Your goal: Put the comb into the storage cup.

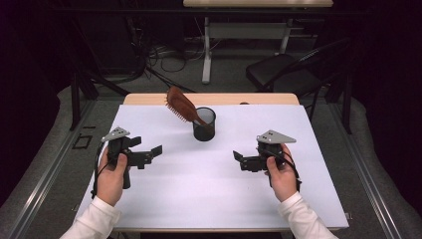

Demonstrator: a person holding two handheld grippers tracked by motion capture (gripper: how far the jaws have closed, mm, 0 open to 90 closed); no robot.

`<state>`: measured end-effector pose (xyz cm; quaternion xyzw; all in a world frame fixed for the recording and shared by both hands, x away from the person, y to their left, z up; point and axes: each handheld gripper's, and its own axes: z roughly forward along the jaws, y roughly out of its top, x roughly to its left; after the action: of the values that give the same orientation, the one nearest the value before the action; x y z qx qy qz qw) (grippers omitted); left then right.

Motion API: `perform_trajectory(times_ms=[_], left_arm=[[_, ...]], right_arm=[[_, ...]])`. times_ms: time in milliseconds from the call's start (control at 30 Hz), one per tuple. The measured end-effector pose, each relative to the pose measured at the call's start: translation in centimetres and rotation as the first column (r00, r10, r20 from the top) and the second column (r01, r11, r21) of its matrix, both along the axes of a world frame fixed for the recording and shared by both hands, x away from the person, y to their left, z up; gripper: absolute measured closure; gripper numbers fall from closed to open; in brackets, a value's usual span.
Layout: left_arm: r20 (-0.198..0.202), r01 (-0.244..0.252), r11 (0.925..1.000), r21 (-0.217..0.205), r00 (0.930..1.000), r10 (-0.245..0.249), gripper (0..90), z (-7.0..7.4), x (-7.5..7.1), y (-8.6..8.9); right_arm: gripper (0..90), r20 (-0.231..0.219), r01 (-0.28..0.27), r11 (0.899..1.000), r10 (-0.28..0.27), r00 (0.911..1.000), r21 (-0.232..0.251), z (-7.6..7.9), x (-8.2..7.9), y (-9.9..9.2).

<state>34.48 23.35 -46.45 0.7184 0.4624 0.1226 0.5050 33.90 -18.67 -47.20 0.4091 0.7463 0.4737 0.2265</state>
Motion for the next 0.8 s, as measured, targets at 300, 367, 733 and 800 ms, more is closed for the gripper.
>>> perform_trajectory(times_ms=[300,367,733,800], left_arm=[[0.006,0.004,1.0000,0.006,1.0000,-0.004,0.4,-0.3,-1.0,0.4],[0.008,0.003,1.0000,0.004,1.0000,-0.003,0.4,-0.5,-1.1,0.5],[0.000,0.004,1.0000,0.005,1.0000,-0.004,0.4,-1.4,-1.7,0.7],[-0.001,0.006,0.9999,0.010,1.0000,-0.006,0.4,-1.6,-1.8,0.7]], right_arm=[[0.0,0.003,0.011,1.000,-0.011,0.9999,-0.019,-0.2,-1.2,-1.2],[0.0,0.002,0.017,1.000,-0.017,0.9999,-0.022,-0.2,-1.5,-1.6],[0.0,0.000,0.048,0.999,-0.048,0.9989,-0.021,-0.5,-3.5,-4.0],[0.0,0.000,0.057,0.998,-0.057,0.9984,-0.021,-0.7,-3.8,-4.5]])
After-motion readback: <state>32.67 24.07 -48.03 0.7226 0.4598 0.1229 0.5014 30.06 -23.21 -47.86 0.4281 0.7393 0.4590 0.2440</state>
